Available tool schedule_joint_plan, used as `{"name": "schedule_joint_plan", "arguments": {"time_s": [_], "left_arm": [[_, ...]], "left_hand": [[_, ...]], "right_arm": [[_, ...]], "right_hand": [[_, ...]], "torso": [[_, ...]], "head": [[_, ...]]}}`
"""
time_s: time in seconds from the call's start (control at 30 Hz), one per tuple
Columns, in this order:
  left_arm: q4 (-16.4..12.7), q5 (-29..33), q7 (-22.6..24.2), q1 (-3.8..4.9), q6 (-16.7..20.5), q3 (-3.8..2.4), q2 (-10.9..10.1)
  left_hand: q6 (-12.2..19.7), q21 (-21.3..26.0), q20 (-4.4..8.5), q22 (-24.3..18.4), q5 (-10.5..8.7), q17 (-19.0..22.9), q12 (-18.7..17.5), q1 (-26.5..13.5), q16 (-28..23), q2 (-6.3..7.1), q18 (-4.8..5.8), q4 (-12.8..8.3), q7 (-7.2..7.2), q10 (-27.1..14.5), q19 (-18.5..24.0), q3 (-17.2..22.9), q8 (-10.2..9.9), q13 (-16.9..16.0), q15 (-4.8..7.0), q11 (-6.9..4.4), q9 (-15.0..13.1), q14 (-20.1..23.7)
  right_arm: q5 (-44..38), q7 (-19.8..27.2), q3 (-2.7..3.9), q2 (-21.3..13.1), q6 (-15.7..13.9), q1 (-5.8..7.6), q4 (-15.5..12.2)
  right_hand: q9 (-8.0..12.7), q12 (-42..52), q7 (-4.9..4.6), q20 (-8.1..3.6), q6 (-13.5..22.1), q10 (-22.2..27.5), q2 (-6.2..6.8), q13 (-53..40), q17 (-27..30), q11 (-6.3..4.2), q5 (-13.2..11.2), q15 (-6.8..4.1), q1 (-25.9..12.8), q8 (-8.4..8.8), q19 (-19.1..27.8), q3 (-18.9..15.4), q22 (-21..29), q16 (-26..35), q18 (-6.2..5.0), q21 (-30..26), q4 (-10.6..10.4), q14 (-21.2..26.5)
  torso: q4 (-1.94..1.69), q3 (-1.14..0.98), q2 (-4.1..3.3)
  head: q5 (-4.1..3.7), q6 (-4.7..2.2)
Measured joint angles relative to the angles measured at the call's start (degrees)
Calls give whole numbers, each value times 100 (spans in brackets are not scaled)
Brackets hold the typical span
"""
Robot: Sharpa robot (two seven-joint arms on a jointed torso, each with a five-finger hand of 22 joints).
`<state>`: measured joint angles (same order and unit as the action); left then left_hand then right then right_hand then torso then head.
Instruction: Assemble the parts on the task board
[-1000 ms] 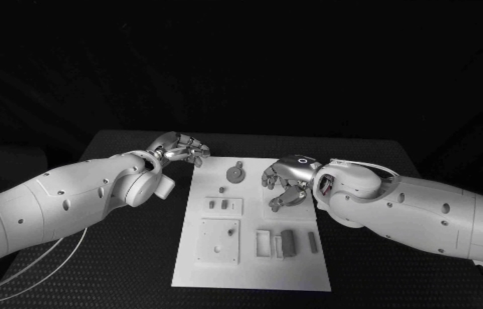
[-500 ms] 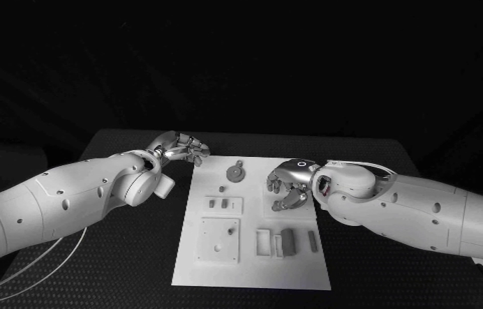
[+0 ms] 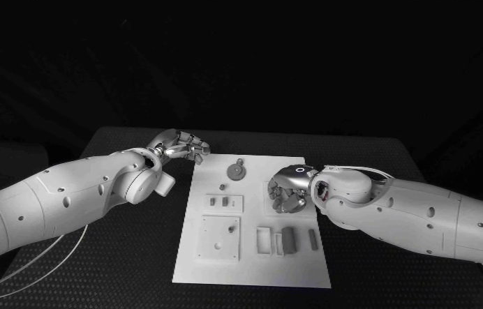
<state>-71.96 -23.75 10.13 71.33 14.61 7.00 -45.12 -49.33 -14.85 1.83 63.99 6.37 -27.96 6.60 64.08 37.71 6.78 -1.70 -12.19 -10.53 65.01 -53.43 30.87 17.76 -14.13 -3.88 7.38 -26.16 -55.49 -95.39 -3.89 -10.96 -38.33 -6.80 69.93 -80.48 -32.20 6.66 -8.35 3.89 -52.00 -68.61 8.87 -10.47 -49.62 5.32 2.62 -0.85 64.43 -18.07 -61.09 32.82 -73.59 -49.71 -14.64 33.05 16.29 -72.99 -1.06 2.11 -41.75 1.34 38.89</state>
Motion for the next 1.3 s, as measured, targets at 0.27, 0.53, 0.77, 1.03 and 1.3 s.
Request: {"name": "schedule_joint_plan", "arguments": {"time_s": [0.27,0.53,0.77,1.03,1.3], "left_arm": [[0,1,1,0,0,0,-1],[0,2,2,0,0,0,-3],[-1,3,3,0,-1,0,-4],[5,3,4,0,-1,0,-3],[4,4,5,0,0,0,1]], "left_hand": [[0,0,0,5,0,-5,0,0,0,0,0,0,0,0,0,0,0,0,12,0,0,-12],[0,0,0,4,0,-6,0,0,0,0,0,0,0,0,0,0,0,0,20,0,0,-20],[0,0,21,4,0,-11,0,0,0,0,4,0,0,0,-21,0,0,0,20,0,0,-20],[0,0,21,4,0,-16,0,0,-22,0,6,0,0,0,-21,0,0,0,20,0,0,-20],[0,0,21,7,0,-22,0,0,-22,0,6,0,0,0,-21,0,0,0,20,0,0,-20]], "right_arm": [[-12,11,-1,36,0,-11,7],[-32,10,-1,52,1,-12,22],[-113,-19,-4,118,-19,-22,83],[-229,-56,-8,115,-87,-36,75],[-283,-77,-13,59,-143,-45,31]], "right_hand": [[-25,70,49,-72,-163,-143,-203,-49,8,-82,0,-70,20,-52,-73,-27,-23,-66,3,35,27,-70],[-37,104,82,-83,-249,-236,-354,-84,8,-113,0,-98,112,-81,-125,-40,-48,-111,10,66,39,-100],[-37,148,130,-81,-387,-319,-514,-137,24,-135,-1,-112,209,-101,-130,264,-71,-154,57,66,10,-114],[-49,199,157,-114,-475,-409,-519,-169,24,-184,-19,-165,217,-168,-236,463,-96,-220,77,66,28,-145],[-104,209,180,-146,-497,-429,-533,-209,16,-205,-25,-199,234,-169,-268,508,-113,-256,77,92,32,-161]], "torso": [[-1,1,1],[5,-1,2],[7,-3,3],[1,-3,3],[2,-3,3]], "head": [[4,10],[10,20],[5,23],[-3,33],[-6,26]]}}
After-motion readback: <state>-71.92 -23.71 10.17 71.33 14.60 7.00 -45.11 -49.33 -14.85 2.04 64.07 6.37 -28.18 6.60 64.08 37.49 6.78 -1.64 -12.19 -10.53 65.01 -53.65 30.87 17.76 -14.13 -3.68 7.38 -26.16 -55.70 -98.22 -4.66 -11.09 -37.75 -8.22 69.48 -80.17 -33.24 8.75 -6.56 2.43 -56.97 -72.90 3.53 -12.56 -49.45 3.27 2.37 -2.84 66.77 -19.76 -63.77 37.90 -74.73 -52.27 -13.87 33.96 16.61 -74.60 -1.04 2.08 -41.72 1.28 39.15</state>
